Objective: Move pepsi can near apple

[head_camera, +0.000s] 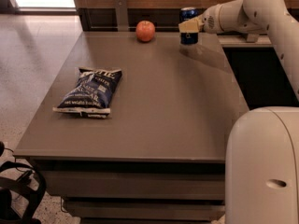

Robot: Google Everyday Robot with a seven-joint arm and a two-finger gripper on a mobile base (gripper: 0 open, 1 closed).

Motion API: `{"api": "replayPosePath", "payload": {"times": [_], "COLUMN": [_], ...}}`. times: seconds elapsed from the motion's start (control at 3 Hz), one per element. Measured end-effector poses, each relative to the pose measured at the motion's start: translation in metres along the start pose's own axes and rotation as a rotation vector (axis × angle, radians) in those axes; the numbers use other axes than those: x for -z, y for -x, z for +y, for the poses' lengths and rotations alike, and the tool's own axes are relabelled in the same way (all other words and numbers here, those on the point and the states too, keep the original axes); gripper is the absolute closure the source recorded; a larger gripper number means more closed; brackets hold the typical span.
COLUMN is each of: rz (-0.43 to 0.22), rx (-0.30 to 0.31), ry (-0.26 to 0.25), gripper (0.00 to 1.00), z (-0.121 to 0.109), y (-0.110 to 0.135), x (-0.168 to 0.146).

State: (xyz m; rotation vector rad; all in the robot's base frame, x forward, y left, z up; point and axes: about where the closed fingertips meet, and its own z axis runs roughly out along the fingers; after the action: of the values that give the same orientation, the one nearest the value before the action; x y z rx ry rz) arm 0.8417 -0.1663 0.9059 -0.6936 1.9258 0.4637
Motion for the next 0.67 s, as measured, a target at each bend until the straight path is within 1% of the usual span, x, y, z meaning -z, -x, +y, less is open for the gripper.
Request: {"api": "replayPosePath", "payload": {"times": [0.33,0.67], "rz": [0.007,-0.01], "rx": [-0.017,-0.024], "ry": [0.029,0.057], "gripper": [1.0,1.0], "z": [0.0047,0.0106], "y": [-0.0108,-0.0146], "x": [-0.0137,-0.0233]}}
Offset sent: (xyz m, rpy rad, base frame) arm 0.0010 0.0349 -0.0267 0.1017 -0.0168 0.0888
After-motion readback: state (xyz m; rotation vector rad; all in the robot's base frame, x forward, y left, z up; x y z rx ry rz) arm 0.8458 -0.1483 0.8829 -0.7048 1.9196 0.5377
